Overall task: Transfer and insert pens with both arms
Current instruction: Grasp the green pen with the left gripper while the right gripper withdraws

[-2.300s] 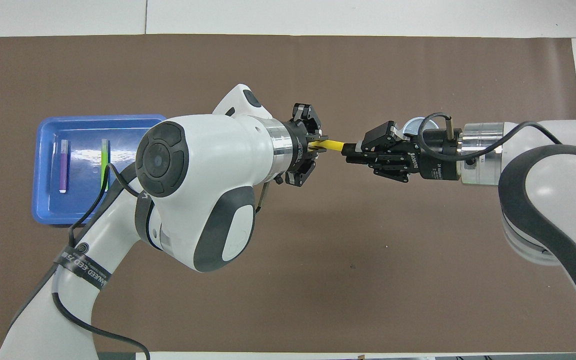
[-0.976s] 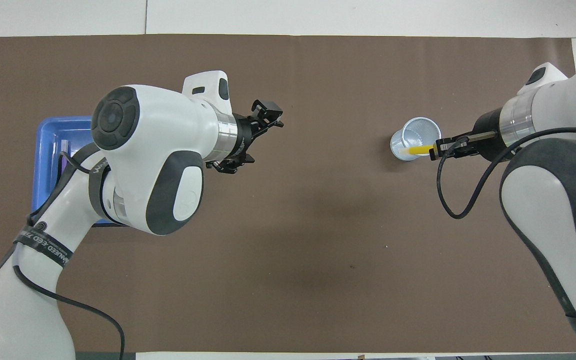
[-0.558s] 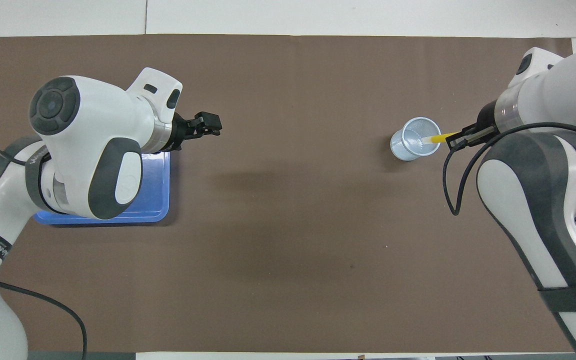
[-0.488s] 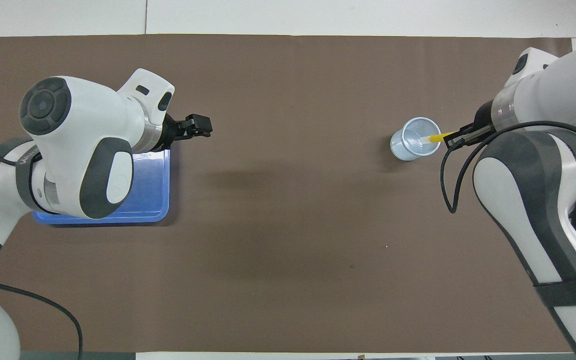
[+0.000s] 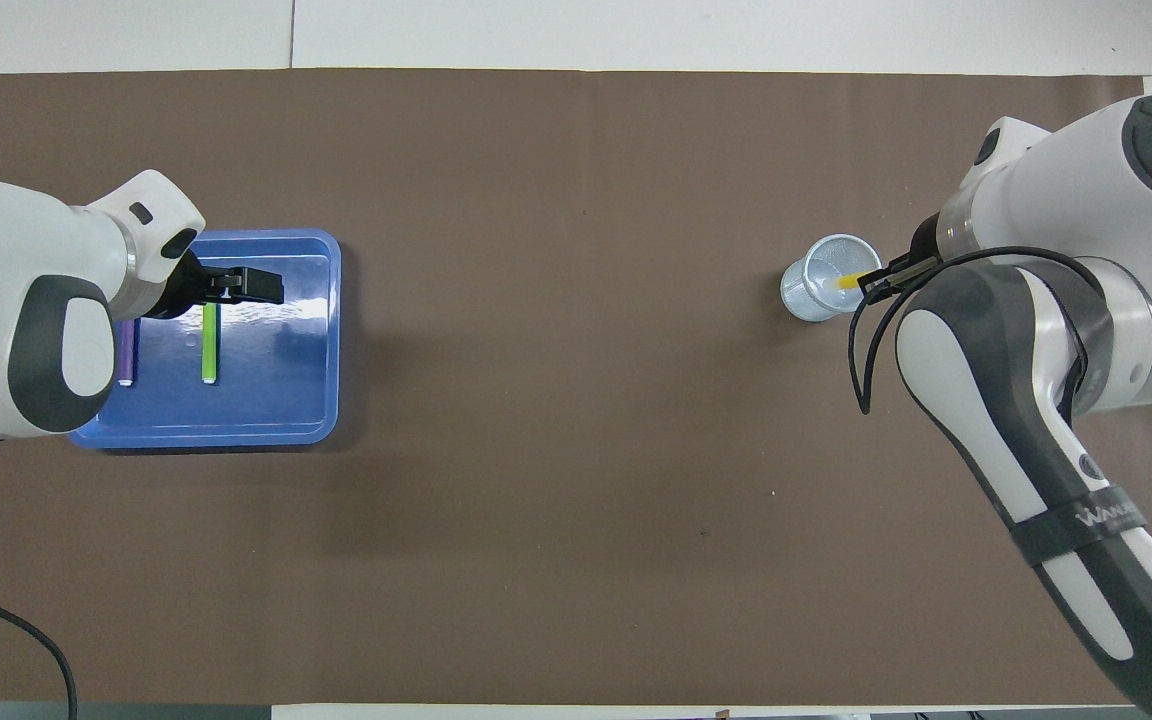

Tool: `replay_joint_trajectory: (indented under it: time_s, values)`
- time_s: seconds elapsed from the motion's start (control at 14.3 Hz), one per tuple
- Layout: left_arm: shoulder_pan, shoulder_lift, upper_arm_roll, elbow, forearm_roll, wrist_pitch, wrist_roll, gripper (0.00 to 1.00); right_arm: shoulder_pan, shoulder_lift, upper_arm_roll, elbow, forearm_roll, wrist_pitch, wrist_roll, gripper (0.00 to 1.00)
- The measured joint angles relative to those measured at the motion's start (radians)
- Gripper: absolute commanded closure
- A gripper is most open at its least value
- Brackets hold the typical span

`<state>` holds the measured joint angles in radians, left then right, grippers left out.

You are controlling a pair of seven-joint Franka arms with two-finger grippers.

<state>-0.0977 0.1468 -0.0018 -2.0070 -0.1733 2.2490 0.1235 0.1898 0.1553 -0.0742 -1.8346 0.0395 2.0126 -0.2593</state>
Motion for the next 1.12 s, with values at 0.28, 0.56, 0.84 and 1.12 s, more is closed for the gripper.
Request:
replay_joint_trajectory:
  time_s: [0.28, 0.56, 0.84, 1.12]
  values:
    - [0.060, 0.033, 0.000, -0.051, 0.027, 0.089, 0.093, 0.00, 0.000, -0.002, 0.000, -0.001, 0.000, 0.006, -0.001, 0.00]
    - [0.086, 0.078, -0.001, -0.075, 0.036, 0.130, 0.095, 0.00, 0.002, -0.005, 0.004, 0.023, 0.018, 0.007, -0.001, 0.00]
    - [0.091, 0.100, -0.001, -0.081, 0.037, 0.133, 0.095, 0.00, 0.013, -0.018, 0.007, 0.048, 0.271, -0.012, -0.001, 0.00]
    - [0.092, 0.109, -0.001, -0.083, 0.037, 0.134, 0.095, 0.22, 0.014, -0.020, 0.007, 0.049, 0.569, -0.021, 0.088, 0.00]
